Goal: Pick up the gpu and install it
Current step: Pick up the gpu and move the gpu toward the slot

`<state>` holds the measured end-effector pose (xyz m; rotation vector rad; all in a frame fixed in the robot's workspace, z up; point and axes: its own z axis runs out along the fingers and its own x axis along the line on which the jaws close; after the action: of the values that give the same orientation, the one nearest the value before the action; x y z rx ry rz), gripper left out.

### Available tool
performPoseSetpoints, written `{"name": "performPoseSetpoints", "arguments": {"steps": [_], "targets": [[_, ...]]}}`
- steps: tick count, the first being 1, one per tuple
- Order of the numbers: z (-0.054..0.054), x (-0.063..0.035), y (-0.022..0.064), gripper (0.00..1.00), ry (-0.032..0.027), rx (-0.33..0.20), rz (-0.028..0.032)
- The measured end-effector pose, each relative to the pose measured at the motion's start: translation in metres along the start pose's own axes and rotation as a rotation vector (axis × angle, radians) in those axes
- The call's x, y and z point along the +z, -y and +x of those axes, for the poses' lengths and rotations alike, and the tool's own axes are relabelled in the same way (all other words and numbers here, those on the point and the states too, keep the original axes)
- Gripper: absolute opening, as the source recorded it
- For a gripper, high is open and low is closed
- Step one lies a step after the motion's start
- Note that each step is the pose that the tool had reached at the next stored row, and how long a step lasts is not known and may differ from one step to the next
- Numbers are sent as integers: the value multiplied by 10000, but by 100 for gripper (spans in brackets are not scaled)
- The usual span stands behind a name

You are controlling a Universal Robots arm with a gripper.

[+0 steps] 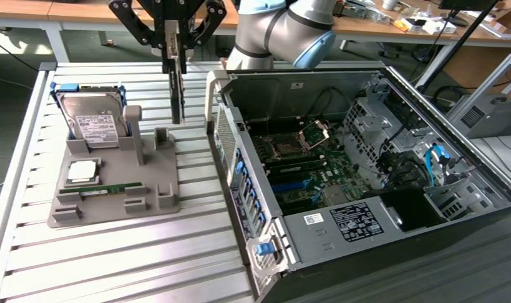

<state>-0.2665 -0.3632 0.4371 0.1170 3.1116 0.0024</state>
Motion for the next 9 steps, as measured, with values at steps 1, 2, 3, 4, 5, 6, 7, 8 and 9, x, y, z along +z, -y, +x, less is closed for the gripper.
{"name": "performPoseSetpoints", "arguments": {"steps": [1, 2, 3, 4, 5, 6, 7, 8, 9], "targets": [[-5, 0, 0, 27, 1, 0, 7], [-17, 1, -1, 27, 1, 0, 22], [-23, 1, -2, 27, 1, -1, 29], [-30, 1, -2, 27, 2, -1, 36], [-40, 2, -3, 27, 3, -2, 47], [-46, 2, -3, 27, 4, -2, 55], [-53, 3, -4, 27, 5, -2, 65], [-59, 3, -5, 27, 6, -2, 73], [-65, 3, -5, 27, 5, -2, 80]]}}
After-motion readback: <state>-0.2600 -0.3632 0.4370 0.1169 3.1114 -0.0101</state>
